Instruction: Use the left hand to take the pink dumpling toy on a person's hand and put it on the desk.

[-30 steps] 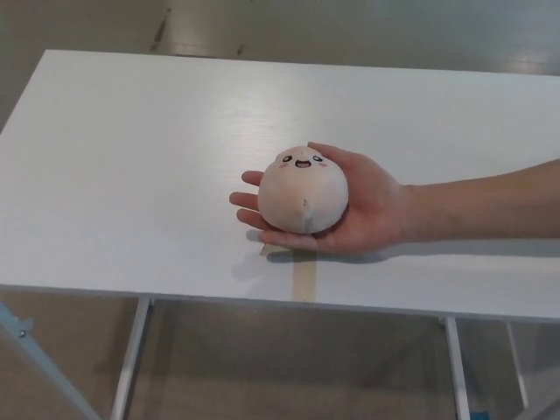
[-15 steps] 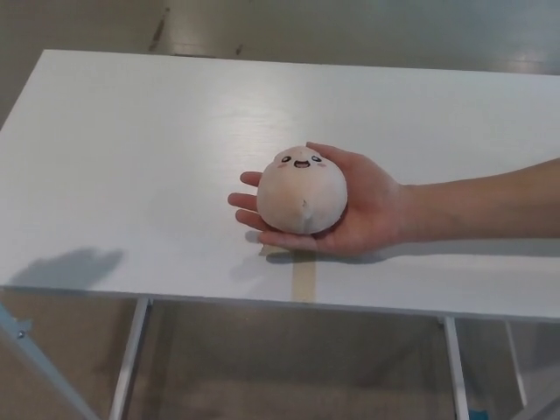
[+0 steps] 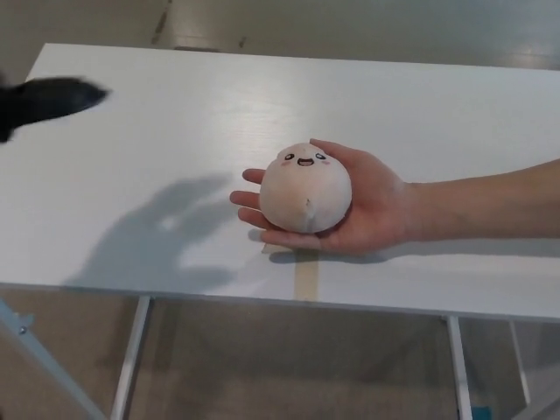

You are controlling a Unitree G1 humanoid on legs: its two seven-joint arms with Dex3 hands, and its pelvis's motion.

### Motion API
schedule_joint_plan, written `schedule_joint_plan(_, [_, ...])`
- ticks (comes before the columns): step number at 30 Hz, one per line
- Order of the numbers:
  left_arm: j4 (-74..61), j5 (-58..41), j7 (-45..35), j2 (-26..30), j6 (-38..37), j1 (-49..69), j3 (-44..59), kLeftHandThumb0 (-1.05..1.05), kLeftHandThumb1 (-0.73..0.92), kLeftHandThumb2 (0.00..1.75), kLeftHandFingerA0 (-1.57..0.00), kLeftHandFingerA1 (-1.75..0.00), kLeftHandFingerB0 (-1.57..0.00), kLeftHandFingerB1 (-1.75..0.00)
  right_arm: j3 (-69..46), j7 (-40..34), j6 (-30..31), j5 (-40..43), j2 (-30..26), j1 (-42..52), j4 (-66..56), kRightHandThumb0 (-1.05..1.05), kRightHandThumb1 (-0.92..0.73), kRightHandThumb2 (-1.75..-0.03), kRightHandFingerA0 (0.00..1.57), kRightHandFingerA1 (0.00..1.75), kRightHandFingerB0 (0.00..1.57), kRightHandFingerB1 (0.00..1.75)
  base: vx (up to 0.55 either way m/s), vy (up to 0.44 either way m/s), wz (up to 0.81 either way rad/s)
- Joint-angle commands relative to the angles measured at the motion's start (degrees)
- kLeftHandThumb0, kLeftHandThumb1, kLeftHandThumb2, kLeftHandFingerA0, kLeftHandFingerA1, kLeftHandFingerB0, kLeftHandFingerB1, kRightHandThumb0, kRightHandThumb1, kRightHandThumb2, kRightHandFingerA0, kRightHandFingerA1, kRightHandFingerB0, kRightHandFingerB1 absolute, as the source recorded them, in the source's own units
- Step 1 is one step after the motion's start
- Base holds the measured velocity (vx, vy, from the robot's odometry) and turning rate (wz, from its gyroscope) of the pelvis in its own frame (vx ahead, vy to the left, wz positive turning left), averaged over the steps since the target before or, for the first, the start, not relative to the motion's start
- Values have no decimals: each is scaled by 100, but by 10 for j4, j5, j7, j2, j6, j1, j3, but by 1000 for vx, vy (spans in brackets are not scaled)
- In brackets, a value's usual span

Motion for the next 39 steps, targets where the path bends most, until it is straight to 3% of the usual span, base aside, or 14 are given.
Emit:
schedule_joint_plan(1, [123,226,-79,-47,144,-230,-242,-31,23,83,-1,-49,0,-47,-2,13,1,6,-7,2,1,-18,-67,-59,78,50,56,43,0,0,0])
schedule_joint_plan(2, [147,240,-72,-64,148,-250,-263,-32,22,83,-1,-50,0,-47,-1,13,1,5,-7,0,1,-18,-68,-60,78,50,56,43,0,0,0])
schedule_joint_plan(3, [159,247,-69,-73,151,-261,-274,-62,42,56,-11,-30,-14,-28,0,13,2,4,-7,-1,1,-18,-68,-60,78,50,56,43,0,0,0])
schedule_joint_plan(5, [183,258,-64,-88,156,-281,-295,-58,45,55,-11,-28,-15,-27,1,13,4,2,-8,-3,0,-18,-67,-59,78,50,56,43,0,0,0])
schedule_joint_plan(6, [191,262,-62,-93,157,-287,-301,-58,45,55,-11,-28,-15,-27,1,14,4,2,-8,-4,1,-18,-67,-59,78,50,56,43,0,0,0])
schedule_joint_plan(7, [202,267,-60,-99,155,-293,-309,-32,21,82,-1,-50,0,-47,1,14,3,3,-8,-3,0,-18,-67,-59,78,50,57,43,0,0,0])
schedule_joint_plan(20, [352,340,-19,-203,187,-327,-437,-32,20,82,0,-49,0,-47,1,14,0,3,-6,-7,0,-18,-68,-60,78,50,57,43,0,0,0])
schedule_joint_plan(39, [410,431,-48,-237,196,-296,-524,-32,20,82,-1,-50,0,-47,-3,17,8,7,-5,-15,-1,-19,-67,-60,77,49,54,42,0,0,0])
